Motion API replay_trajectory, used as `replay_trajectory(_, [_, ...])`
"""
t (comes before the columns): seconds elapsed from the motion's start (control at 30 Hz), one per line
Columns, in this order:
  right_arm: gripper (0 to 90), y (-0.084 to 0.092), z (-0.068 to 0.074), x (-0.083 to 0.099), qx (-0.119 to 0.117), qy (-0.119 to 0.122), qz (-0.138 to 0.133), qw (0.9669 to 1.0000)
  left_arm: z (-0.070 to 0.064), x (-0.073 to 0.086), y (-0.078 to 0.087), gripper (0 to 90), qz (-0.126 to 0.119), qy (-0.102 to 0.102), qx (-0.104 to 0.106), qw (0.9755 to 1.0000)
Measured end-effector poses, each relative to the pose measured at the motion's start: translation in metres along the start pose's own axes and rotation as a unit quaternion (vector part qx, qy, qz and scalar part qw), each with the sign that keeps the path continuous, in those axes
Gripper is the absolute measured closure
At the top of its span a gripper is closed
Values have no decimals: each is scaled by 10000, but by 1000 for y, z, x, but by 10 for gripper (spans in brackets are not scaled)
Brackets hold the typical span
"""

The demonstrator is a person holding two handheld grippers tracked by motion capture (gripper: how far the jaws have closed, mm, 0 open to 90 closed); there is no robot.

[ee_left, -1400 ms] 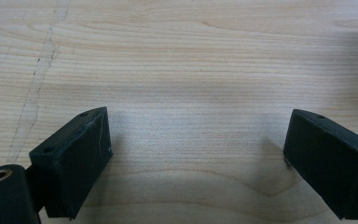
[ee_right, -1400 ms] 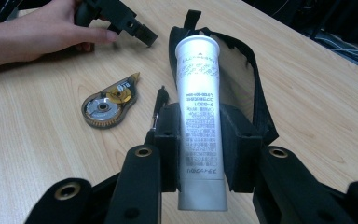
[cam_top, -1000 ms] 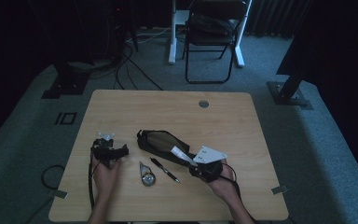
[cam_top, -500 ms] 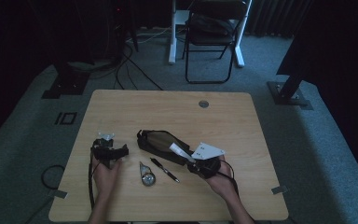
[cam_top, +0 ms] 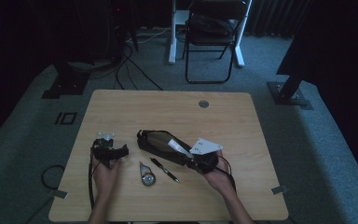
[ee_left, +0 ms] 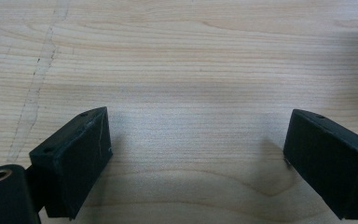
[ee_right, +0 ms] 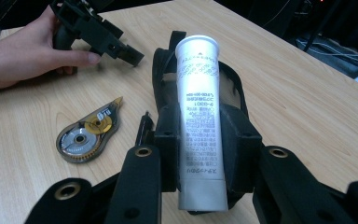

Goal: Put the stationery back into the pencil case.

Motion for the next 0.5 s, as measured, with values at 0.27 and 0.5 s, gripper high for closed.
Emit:
replay_trajectory(0.27, [708,-8,-1,-3,-55,-30,11,10000,0,0,0,78,0,2,-2,10000])
replay_trajectory(0.5, [708,-13,-2,-7,-67,-25,3,10000,0,0,0,78,0,3,-2,10000])
Point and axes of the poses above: each handheld gripper's, and its own axes: y roughly backward along the jaws, x roughly out of its underside, z roughly to its left, the point moved 10 cm from there along -y, roughly forward along the jaws, and after that the axes turned 1 degree about x, right-handed, at the moved point
